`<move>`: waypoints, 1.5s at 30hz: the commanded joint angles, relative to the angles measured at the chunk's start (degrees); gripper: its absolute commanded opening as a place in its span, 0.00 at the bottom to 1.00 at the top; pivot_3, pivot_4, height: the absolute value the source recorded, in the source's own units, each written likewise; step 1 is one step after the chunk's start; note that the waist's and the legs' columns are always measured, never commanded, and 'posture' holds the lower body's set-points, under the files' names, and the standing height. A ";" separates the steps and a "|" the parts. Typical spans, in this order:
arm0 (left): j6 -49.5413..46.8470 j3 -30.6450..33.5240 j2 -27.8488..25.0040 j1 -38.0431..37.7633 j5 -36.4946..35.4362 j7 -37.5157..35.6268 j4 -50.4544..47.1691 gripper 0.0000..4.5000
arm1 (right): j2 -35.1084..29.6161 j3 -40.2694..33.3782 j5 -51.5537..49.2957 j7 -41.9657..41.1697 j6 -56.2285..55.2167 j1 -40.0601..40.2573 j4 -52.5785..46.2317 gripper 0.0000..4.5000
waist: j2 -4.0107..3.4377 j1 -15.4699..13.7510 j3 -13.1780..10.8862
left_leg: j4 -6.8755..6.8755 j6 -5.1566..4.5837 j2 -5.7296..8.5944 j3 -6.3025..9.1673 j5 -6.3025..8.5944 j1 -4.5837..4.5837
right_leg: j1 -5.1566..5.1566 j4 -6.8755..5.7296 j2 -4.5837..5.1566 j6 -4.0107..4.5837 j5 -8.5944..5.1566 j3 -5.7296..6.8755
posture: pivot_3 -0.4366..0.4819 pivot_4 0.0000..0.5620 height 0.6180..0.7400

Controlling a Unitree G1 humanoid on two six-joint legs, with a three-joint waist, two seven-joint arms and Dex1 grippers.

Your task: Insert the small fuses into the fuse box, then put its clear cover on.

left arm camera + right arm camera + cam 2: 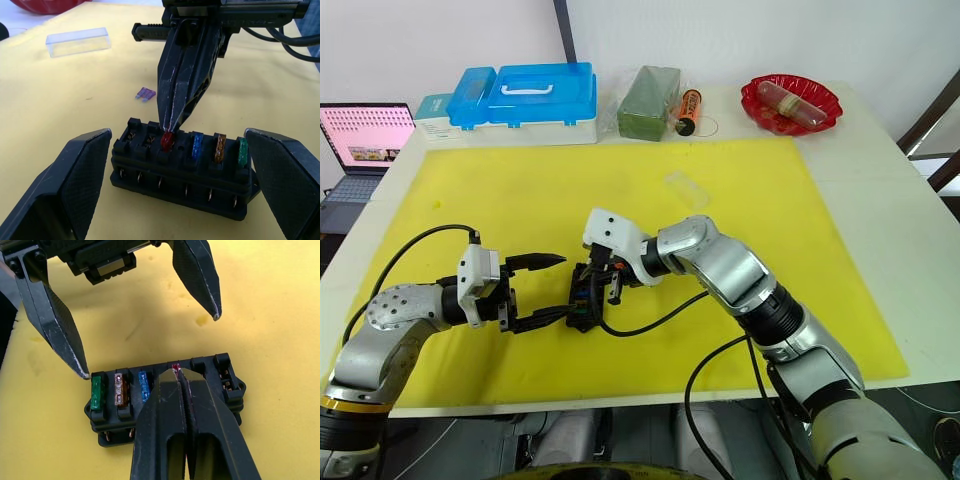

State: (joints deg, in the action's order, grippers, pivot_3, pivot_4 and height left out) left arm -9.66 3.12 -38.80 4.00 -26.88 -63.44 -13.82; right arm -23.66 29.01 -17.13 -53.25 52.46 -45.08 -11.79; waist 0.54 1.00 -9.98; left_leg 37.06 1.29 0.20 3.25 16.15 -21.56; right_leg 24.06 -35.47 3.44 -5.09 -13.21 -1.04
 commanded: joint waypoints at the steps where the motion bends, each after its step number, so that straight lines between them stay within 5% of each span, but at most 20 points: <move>1: 0.60 0.39 -0.16 0.04 -0.19 0.06 -1.05 1.00 | 0.16 0.29 0.35 -0.16 -0.76 0.03 -0.04 0.01 | 0.00 0.00 0.00 | 0.00 0.00 0.00 0.00 0.00 0.00 | 0.00 0.00 0.00 0.00 0.00 0.00 | 0.48 0.27 1.00; 27: 1.15 0.46 -0.39 -1.39 0.42 0.45 -1.75 1.00 | -0.88 4.01 4.16 -1.64 -4.17 2.78 6.86 0.01 | -0.01 0.00 0.04 | 0.00 0.00 0.00 0.00 0.00 0.12 | -0.12 -0.01 0.00 0.09 -0.05 0.00 | 0.48 0.27 1.00; 37: -0.15 4.83 -1.24 -2.03 -2.95 1.00 -3.72 1.00 | -0.25 -7.91 -4.43 -2.89 -5.71 4.05 -4.38 0.01 | 0.00 -0.02 0.02 | 0.00 0.00 -0.01 0.02 0.00 -0.02 | 0.02 -0.02 0.00 -0.04 0.02 0.00 | 0.48 0.27 1.00; 40: -1.38 7.94 -2.65 -1.70 -4.16 1.82 -4.03 1.00 | -3.39 -12.70 -4.13 -0.99 -7.22 6.32 -7.49 0.15 | 0.01 -0.14 0.02 | 0.00 0.00 -0.01 0.03 0.00 -0.04 | 0.04 -0.02 0.01 -0.06 0.03 0.00 | 0.48 0.27 1.00; 45: 0.05 14.81 -4.74 -1.91 -4.52 2.47 0.53 1.00 | -14.26 -20.48 -2.49 -1.63 -11.70 13.74 -10.36 0.53 | 0.02 -0.35 0.02 | 0.03 0.00 0.04 -0.01 0.00 -0.08 | -0.04 0.13 0.10 0.12 -0.08 0.02 | 0.48 0.27 1.00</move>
State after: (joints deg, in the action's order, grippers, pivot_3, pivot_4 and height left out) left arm -10.73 14.49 -42.98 2.15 -30.71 -61.68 -14.54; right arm -36.13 12.03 -20.04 -54.50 43.28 -32.46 -19.92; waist 0.56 0.65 -9.97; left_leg 37.08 1.29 0.26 3.20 16.15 -21.63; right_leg 24.02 -35.33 3.56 -4.97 -13.29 -1.04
